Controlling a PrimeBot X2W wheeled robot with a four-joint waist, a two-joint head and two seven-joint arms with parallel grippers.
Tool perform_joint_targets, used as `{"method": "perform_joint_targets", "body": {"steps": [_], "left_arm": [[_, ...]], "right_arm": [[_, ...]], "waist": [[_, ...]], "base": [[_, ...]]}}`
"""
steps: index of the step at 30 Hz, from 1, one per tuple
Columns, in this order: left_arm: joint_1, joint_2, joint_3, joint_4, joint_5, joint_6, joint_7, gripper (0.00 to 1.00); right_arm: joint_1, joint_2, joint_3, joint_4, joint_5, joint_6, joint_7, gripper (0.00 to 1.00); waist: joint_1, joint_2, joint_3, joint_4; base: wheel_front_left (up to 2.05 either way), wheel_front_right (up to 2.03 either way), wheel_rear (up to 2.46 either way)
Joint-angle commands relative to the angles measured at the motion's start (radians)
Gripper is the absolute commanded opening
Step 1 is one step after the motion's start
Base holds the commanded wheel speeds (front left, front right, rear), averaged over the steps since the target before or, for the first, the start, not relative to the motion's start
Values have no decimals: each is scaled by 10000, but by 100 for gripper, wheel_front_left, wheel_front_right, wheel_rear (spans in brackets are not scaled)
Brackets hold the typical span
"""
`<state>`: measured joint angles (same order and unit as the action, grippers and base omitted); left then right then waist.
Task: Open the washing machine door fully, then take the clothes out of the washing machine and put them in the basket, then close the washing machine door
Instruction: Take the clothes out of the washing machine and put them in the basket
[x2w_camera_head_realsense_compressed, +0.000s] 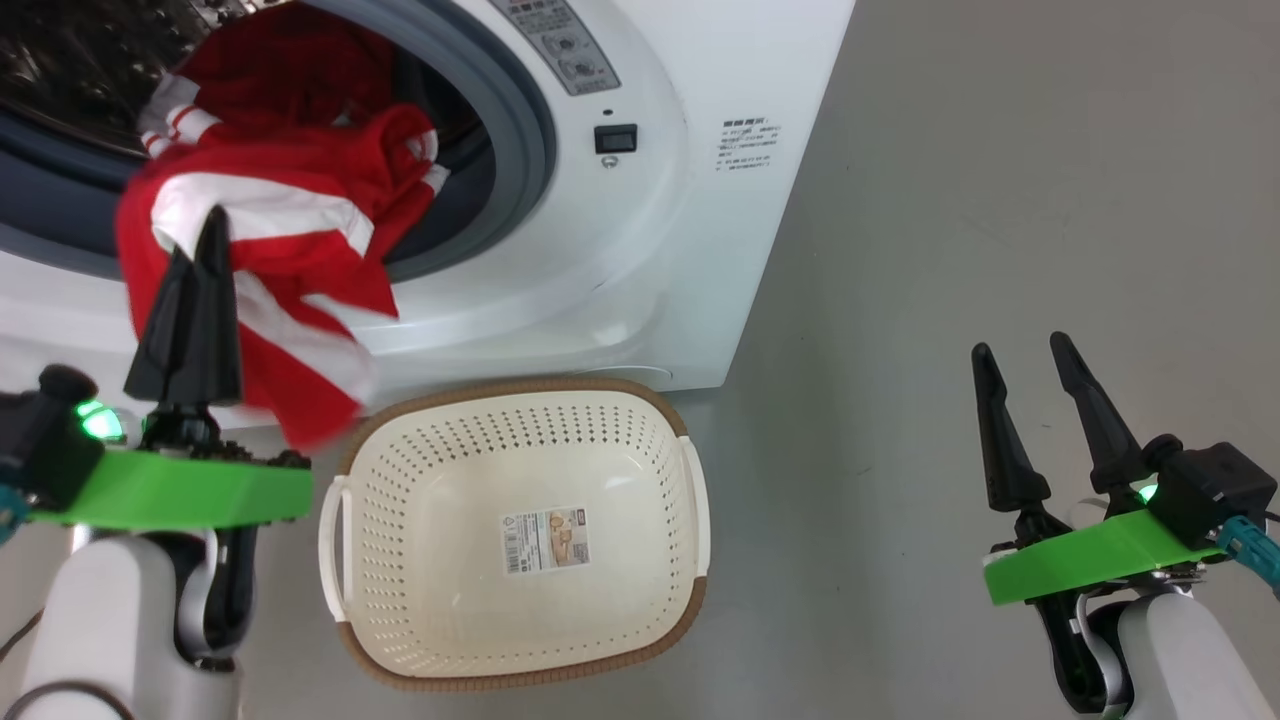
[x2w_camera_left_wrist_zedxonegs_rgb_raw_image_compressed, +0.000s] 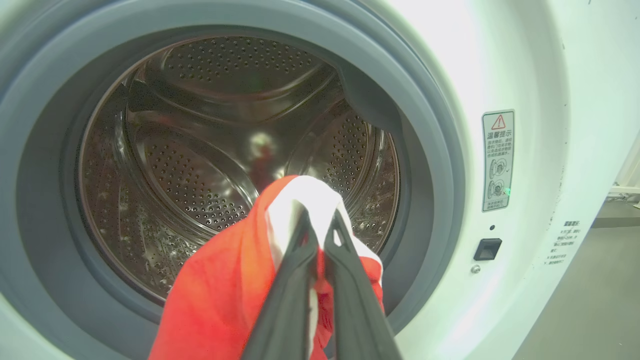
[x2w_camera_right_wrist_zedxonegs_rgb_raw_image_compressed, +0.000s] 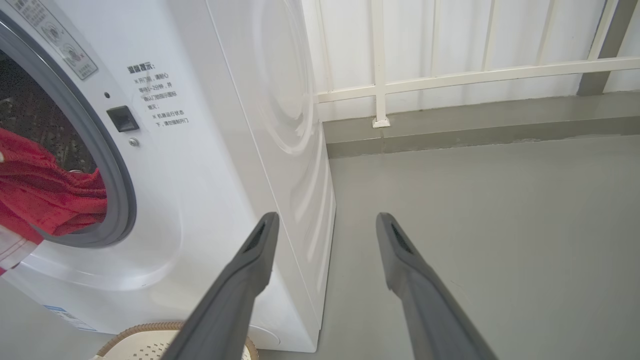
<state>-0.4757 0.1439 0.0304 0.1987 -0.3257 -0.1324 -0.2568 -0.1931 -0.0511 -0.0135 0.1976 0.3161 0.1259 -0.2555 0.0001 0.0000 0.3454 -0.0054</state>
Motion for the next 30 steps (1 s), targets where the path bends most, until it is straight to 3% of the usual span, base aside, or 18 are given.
{"method": "perform_joint_targets", "body": {"steps": [1, 11, 15, 23, 30], "left_arm": [[228, 252, 404, -565, 92, 17, -49, 0], [1303, -173, 676, -2482, 130, 17, -49, 0], [1605, -288, 541, -2619, 78, 17, -49, 0], [1774, -336, -41, -1132, -77, 17, -49, 0], [1295, -217, -697, 1174, -237, 17, -49, 0]], "right_arm": [[147, 9, 174, -245, -54, 48, -63, 100], [215, 9, 167, -305, -68, 48, -63, 100], [174, 9, 166, -327, -64, 48, -63, 100], [-33, 9, 250, -349, -18, 48, -63, 100], [-236, 9, 390, -410, 58, 48, -63, 100]], "waist": [[-1, 0, -55, 19], [-1, 0, -33, 28], [-1, 0, 95, 29], [-1, 0, 457, -65], [-1, 0, 963, -216]], "base": [[0, 0, 0], [0, 0, 0], [0, 0, 0], [0, 0, 0], [0, 0, 0]]}}
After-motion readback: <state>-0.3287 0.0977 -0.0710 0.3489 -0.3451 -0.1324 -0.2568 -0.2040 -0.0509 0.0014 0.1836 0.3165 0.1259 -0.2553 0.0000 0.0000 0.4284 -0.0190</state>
